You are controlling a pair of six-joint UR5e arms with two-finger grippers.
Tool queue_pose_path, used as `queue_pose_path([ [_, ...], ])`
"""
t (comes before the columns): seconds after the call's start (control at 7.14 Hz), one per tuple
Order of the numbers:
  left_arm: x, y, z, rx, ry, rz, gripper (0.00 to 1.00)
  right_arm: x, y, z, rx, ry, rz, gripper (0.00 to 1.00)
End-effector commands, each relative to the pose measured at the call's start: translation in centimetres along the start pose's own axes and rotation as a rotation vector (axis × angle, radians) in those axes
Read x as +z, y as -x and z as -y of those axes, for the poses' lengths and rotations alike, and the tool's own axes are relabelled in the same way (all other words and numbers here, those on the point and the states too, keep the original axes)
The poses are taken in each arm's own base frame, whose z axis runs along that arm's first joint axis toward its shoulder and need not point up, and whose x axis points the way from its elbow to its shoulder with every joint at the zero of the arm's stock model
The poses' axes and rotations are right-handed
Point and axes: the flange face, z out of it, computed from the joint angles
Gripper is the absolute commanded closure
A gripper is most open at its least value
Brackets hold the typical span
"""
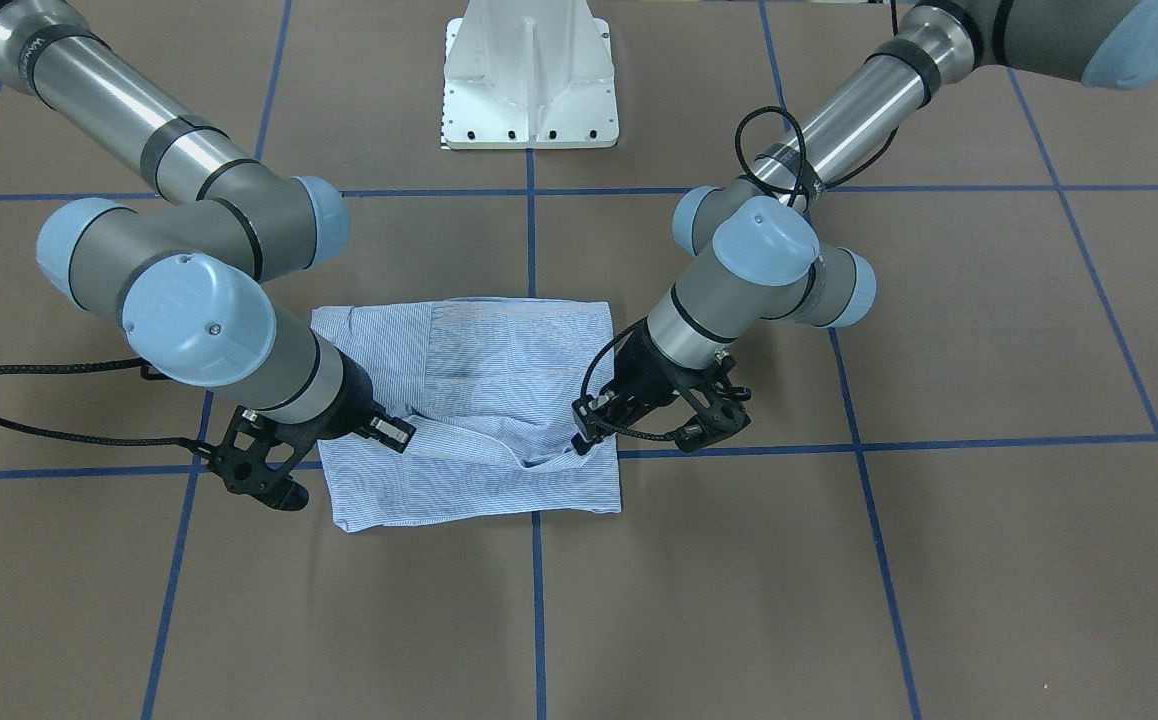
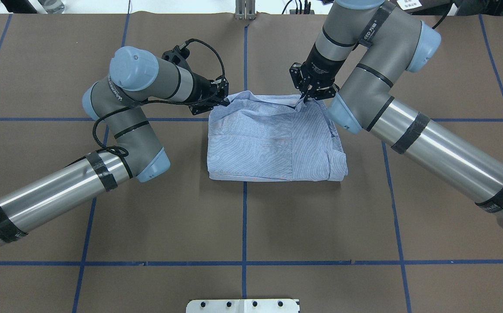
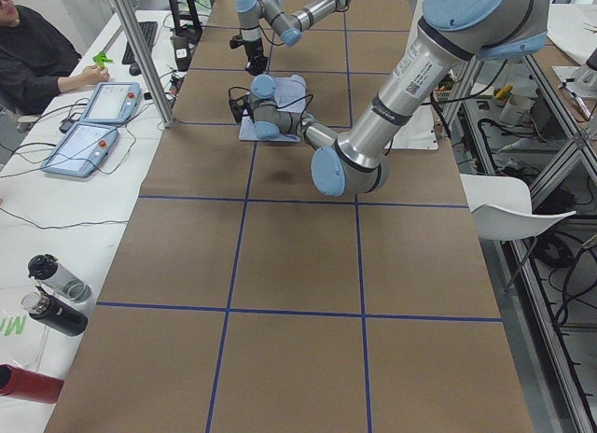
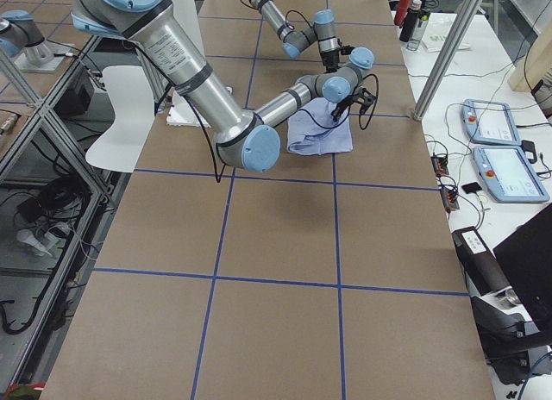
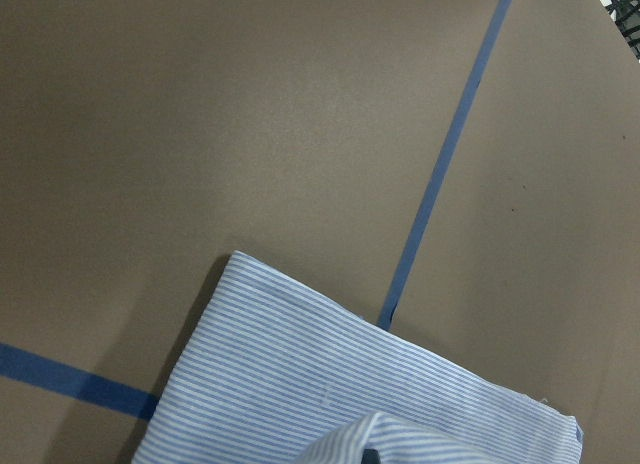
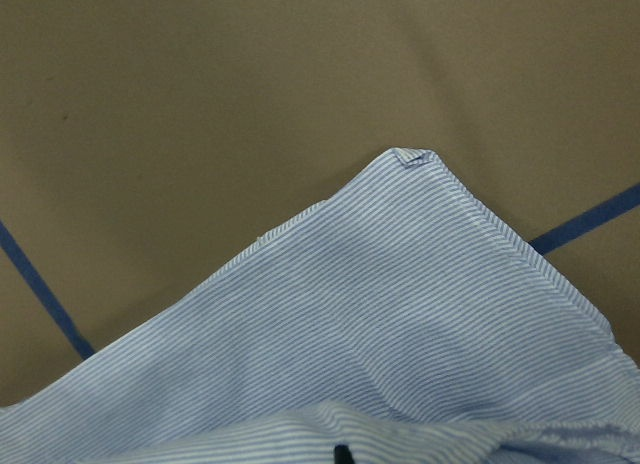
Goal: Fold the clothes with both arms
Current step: 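Lay the folded edge onto the far edge of the shirt with both grippers, then open both grippers and raise them away from the folded shirt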
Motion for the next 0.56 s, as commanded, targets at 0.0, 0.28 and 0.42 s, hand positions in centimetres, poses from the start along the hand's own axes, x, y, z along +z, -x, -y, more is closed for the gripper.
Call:
queue_pose_path([
  [0.0,-0.9,-0.5,1.3,-0.007,-0.018,-0.009,0.12,0.3,-0.4,0.9,-0.01,-0.007,0.018,0.0],
  [0.28,-3.0,-0.9,4.9,-0.009,-0.062,-0.018,0.0,-0.3,-0.6,1.4,-0.027,-0.01,0.03,0.0],
  [0.42,-3.4,-0.7,5.6,-0.004,-0.07,-0.015,0.0,-0.5,-0.2,1.0,-0.045,-0.011,0.051,0.0],
])
